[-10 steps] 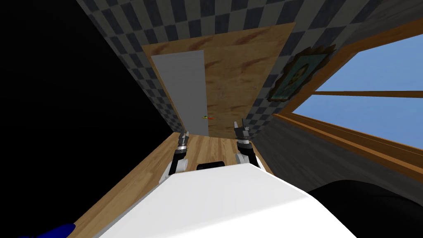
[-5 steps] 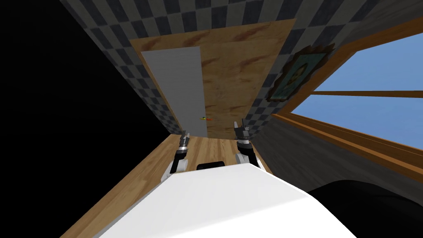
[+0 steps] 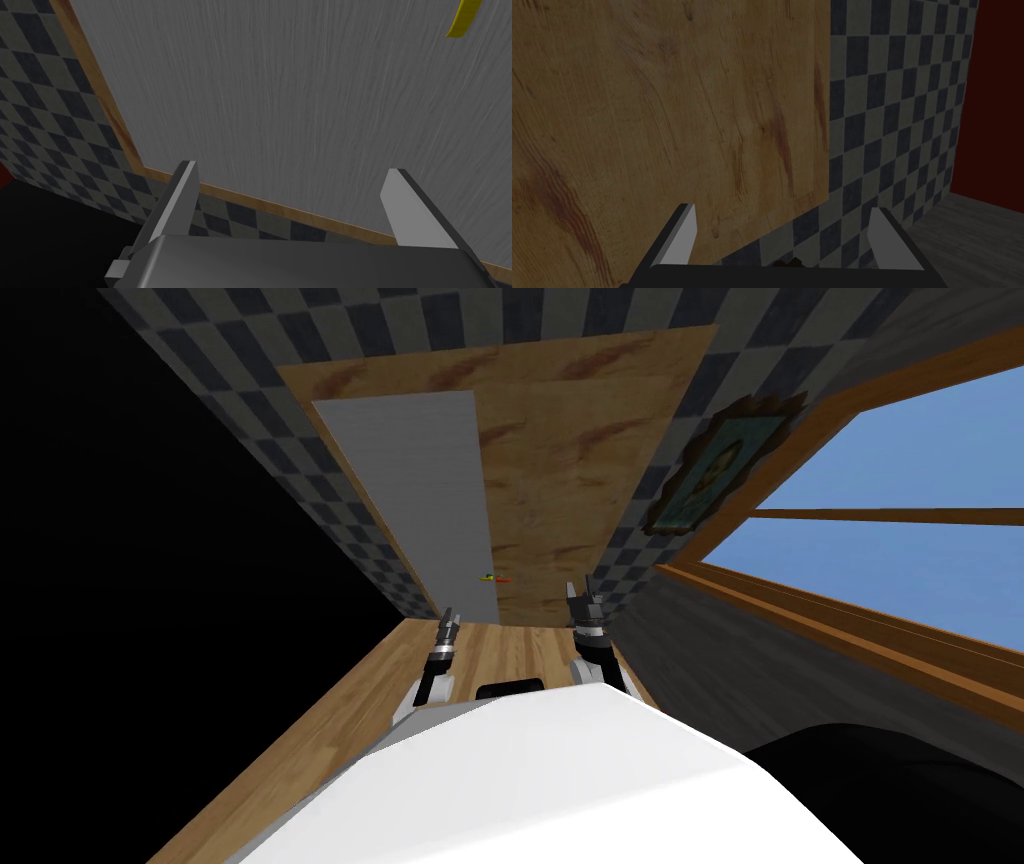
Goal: Pull the door open
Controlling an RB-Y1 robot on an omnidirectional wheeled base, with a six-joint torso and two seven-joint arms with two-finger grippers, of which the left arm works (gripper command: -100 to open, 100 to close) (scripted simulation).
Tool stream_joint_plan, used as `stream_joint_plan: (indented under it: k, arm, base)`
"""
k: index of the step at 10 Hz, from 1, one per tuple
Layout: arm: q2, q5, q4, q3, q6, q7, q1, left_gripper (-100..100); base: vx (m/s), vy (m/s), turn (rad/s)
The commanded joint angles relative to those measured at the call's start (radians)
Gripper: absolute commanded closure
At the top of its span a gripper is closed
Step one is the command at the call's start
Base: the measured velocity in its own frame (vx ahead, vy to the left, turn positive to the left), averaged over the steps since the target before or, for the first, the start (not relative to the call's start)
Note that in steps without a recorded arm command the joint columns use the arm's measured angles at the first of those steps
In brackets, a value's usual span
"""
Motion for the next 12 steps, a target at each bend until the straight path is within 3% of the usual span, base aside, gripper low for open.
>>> stream_joint_plan:
  k: [1,7,8,12]
  arm:
    - [0.009,0.004,0.044,0.000,-0.011,0.010,-0.012,-100]
    - [0.040,0.018,0.210,0.000,-0.050,0.040,-0.068,-100]
    - [0.040,0.018,0.211,0.000,-0.050,0.040,-0.068,-100]
    - [0.060,0.027,0.318,0.000,-0.075,0.059,-0.104,-100]
  base:
    - [0.111,-0.028,-0.055]
    - [0.102,-0.014,-0.065]
    - [0.068,-0.014,-0.022]
    - [0.086,-0.017,-0.060]
